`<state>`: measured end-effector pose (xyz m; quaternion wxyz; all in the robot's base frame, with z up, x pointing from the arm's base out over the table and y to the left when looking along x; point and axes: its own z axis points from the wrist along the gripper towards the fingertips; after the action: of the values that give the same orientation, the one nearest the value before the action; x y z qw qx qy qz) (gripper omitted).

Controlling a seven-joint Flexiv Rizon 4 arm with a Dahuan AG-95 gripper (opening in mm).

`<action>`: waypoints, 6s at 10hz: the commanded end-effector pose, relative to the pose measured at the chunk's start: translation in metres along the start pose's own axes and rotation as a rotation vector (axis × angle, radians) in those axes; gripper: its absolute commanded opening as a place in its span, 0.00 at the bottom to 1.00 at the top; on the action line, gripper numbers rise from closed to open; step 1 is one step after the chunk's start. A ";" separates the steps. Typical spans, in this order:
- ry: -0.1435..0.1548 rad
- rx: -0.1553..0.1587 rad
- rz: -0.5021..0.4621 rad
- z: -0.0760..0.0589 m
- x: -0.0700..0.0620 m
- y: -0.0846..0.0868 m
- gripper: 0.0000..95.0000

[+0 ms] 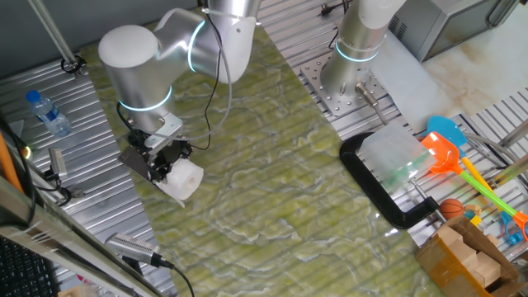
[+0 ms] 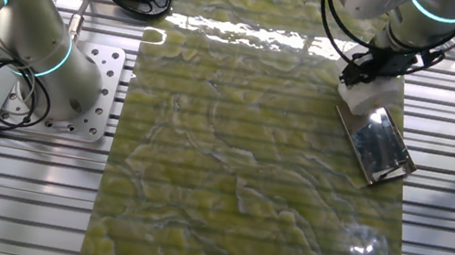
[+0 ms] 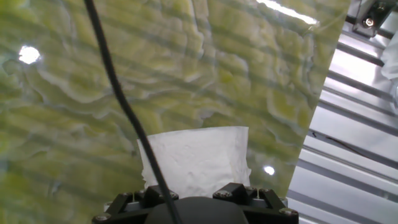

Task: Put the toilet paper on its holder

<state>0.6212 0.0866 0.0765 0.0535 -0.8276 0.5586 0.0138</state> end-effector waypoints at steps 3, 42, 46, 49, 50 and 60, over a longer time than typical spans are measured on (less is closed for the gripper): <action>-0.006 0.004 -0.009 -0.004 0.005 -0.003 0.00; 0.015 0.045 -0.113 -0.018 0.060 0.001 0.00; 0.006 0.078 -0.138 -0.017 0.060 0.001 0.00; 0.005 0.087 -0.143 -0.017 0.060 0.001 0.00; 0.003 0.095 -0.142 -0.017 0.060 0.001 0.00; -0.061 0.046 -0.098 -0.015 0.060 0.000 0.00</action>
<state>0.6416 0.0286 0.0871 0.0920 -0.8478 0.5220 0.0170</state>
